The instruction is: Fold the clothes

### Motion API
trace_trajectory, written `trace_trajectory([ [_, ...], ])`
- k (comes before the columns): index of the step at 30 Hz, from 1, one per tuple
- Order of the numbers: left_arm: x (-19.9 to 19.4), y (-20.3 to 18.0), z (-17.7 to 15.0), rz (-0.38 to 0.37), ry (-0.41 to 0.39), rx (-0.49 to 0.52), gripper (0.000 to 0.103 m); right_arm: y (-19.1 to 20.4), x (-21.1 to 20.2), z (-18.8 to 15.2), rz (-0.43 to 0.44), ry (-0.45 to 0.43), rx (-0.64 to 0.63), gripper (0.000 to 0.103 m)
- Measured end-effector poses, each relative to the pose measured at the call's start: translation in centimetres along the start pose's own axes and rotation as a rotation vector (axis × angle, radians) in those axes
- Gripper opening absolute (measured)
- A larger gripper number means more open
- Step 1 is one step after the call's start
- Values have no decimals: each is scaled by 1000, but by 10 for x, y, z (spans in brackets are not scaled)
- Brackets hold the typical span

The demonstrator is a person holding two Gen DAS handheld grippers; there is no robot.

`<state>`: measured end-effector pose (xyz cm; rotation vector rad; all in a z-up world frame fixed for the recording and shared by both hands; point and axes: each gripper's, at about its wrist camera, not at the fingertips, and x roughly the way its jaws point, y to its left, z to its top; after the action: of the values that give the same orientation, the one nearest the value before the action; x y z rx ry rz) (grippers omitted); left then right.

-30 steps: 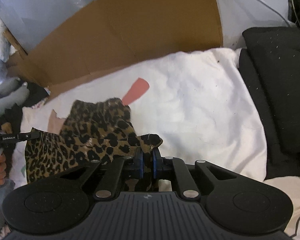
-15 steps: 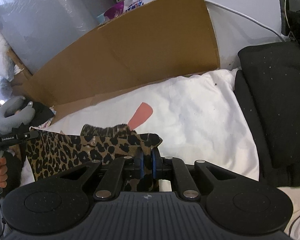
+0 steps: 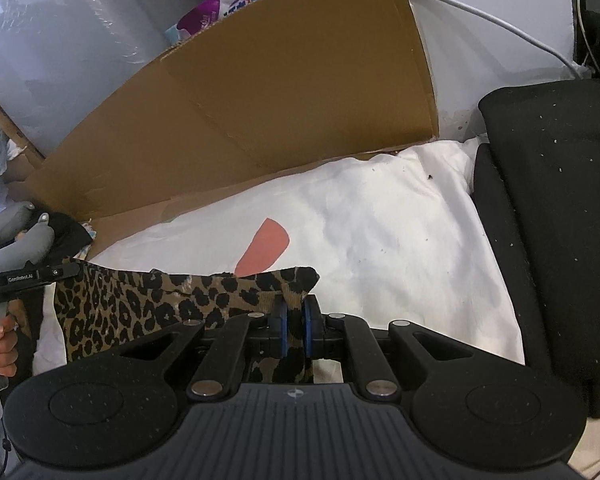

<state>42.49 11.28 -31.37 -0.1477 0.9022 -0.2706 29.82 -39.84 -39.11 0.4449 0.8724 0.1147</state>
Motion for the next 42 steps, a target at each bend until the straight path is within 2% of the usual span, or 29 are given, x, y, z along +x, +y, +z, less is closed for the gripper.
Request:
trace_trajectory([
  [10,44,7,-4,8,58,2,9,-15,33,1,-19,44,20,6],
  [14,58,12,-9,-1,104,-30,12,-18,43,-1,-29,80,33,8],
  [17,55,12,-11,8,95,-28,16,-18,44,-4,-51,87,32,14],
  [22,52,9,-9,3,82,8,16,-10,35,-6,-61,54,-28,14],
  [27,56,7,-8,13,85,18,16,-9,37,-7,-81,63,-47,15],
  [28,56,7,-9,15,85,21,16,-9,36,-7,-89,63,-50,16],
  [31,57,5,-9,19,85,33,16,-8,34,-9,-106,59,-60,32],
  [33,58,5,-9,21,81,41,16,-7,34,-9,-98,57,-72,32],
  [34,57,5,-10,22,76,46,15,-6,35,-10,-92,58,-78,32],
  [36,55,6,-11,24,68,38,13,-2,34,-10,-94,37,-108,17],
  [37,54,8,-12,25,64,31,12,-1,33,-10,-91,30,-121,5],
  [42,48,13,-15,29,47,-4,11,4,26,-4,-75,4,-139,1],
])
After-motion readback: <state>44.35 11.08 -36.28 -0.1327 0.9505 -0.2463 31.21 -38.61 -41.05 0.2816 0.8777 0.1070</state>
